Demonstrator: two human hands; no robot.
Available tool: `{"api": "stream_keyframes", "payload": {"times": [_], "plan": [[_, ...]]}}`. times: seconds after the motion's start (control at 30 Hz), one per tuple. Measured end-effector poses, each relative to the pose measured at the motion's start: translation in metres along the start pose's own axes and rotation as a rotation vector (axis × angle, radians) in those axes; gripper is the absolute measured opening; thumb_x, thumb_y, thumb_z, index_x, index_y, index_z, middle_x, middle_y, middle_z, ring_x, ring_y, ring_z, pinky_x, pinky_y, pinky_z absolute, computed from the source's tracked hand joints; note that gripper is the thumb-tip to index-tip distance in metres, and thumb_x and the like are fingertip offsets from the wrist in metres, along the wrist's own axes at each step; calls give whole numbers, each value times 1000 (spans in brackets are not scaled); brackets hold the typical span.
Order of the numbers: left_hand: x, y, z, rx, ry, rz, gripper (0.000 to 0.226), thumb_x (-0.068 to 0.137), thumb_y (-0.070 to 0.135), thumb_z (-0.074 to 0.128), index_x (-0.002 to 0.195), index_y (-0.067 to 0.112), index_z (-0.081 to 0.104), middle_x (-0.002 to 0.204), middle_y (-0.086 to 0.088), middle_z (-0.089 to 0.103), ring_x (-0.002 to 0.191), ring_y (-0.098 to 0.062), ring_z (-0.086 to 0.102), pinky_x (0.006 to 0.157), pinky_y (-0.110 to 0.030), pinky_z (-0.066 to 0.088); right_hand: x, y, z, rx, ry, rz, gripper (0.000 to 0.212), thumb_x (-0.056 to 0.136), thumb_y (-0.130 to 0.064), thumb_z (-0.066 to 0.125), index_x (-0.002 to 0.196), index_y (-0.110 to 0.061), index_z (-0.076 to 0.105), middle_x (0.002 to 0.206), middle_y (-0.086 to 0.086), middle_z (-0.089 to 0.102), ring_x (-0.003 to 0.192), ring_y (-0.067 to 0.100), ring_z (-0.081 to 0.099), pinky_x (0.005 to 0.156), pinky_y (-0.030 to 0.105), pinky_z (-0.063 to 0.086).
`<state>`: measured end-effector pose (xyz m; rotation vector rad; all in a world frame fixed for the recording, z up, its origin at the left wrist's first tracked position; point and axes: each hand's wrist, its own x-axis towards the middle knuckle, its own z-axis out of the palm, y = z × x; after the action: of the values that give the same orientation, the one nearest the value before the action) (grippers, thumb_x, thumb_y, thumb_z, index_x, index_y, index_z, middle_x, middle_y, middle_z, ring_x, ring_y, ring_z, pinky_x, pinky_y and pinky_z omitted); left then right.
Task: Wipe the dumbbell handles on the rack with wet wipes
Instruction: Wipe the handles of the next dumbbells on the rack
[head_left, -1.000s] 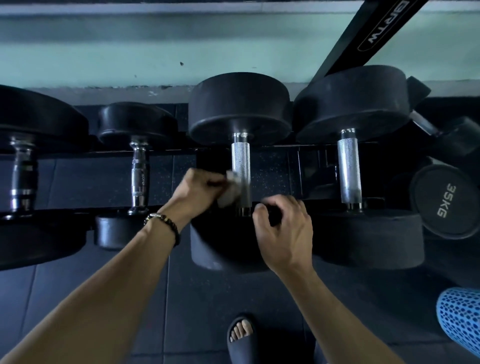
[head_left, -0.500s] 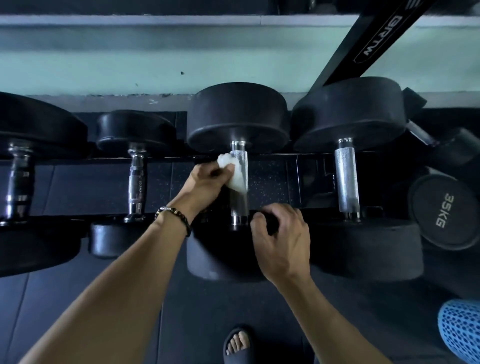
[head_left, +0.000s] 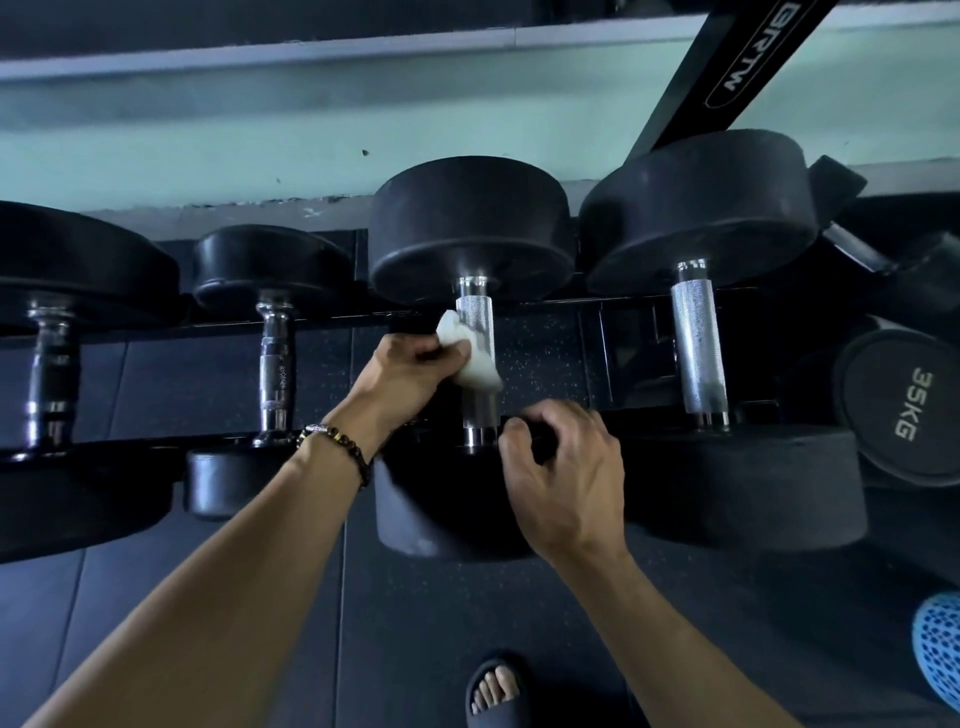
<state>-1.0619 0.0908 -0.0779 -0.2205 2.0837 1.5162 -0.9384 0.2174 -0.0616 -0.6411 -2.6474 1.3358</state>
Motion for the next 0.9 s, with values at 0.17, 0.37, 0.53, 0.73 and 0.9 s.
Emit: {"api": "stream_keyframes", "payload": {"times": [0.17,0.37,0.53,0.73,0.9], "plan": [[10,9,3,-5,-9,-66,24,95,35,64,82,17,73,65,9,70,63,-11,67,64,-25,53,0,2,1,2,14,-10,35,84,-44,42,77,-20,66,77,-11,65,79,15,60,79,49,51],[17,19,7,5,-3,-41,29,101,27,55,76,17,65,54,13,59,45,3,53,55,-19,45,1,3,1,2,11,-21,32,84,-41,42,72,-21,63,73,-12,63,76,15,59,77,50,51],[1,6,-4,84,-114,-70,27,101,23,55,78,17,68,63,10,66,58,-4,61,57,-15,49,0,1,1,-4,18,-10,32,82,-41,41,71,-20,63,74,-12,65,79,15,59,80,50,50],[24,15,10,-111,20,-108,26,99,34,58,87,15,71,67,4,67,62,-14,61,65,-27,51,1,2,1,-12,17,-21,30,82,-41,41,69,-22,60,70,-13,62,76,14,58,76,50,50],[7,-4,-3,-64,-105,-145,23,98,30,60,86,19,77,91,-5,77,86,-22,72,84,-35,58,0,0,1,13,43,-19,29,81,-39,43,68,-22,62,72,-13,64,78,15,60,77,51,51]]}}
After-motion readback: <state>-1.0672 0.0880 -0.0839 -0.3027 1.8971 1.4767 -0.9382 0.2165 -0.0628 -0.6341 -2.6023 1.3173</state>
